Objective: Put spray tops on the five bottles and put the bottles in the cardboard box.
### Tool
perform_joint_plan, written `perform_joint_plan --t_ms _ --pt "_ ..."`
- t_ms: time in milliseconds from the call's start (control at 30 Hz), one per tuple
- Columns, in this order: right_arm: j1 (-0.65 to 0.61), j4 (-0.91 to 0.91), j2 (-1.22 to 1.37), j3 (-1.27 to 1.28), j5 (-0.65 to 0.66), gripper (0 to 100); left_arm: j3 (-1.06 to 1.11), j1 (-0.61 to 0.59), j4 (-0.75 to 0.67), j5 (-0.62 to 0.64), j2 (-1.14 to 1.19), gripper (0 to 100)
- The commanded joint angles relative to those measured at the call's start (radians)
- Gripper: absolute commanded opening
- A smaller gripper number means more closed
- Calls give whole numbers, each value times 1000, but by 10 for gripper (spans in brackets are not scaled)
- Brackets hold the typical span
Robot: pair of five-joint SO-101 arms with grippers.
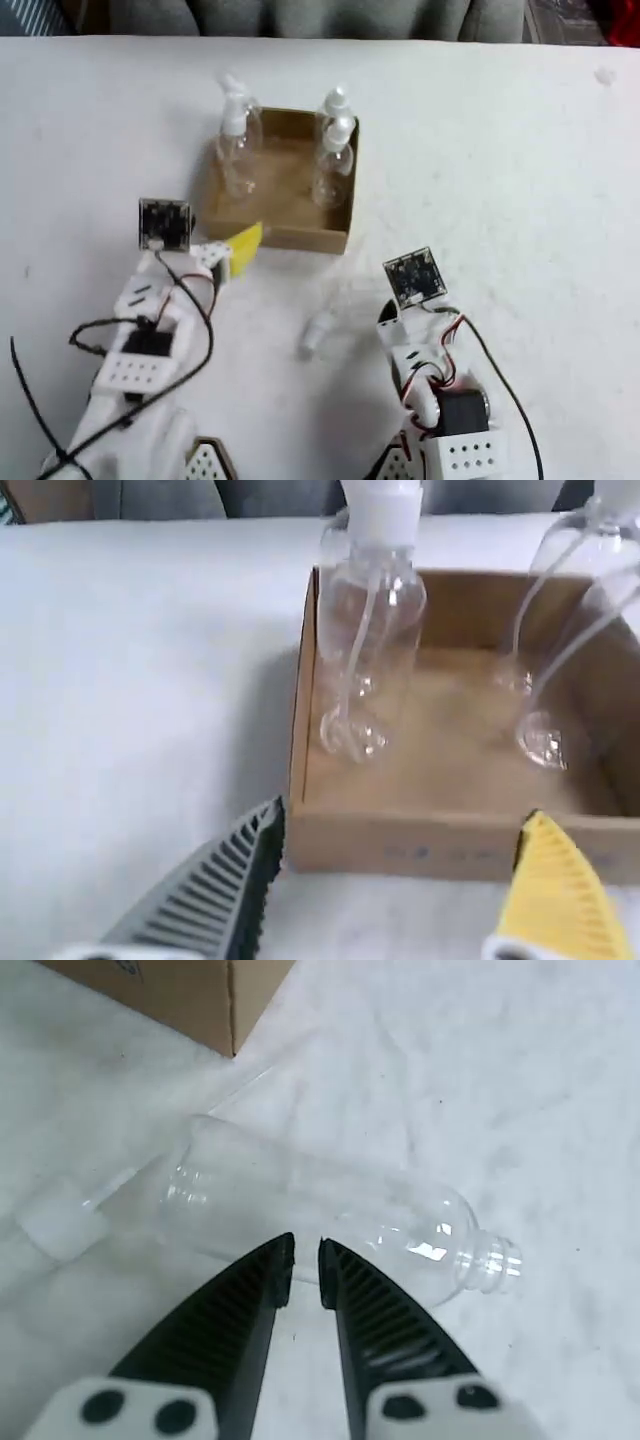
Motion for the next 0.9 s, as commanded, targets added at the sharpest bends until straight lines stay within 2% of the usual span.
perform_joint_plan --t_ms 0,133,333,533,767,867 --pt "13 2 8 15 11 17 77 -12 63 -6 -189 332" --pt "13 2 8 15 11 17 173 -10 144 -8 -354 332" --pt "13 2 1 15 14 20 178 -2 448 -6 -565 331" --pt "15 2 1 15 190 17 178 -2 712 -14 -711 331" --pt "65 2 1 15 219 21 178 -2 822 -15 -785 331" --pt "97 1 1 15 285 19 178 -2 825 -15 -785 331"
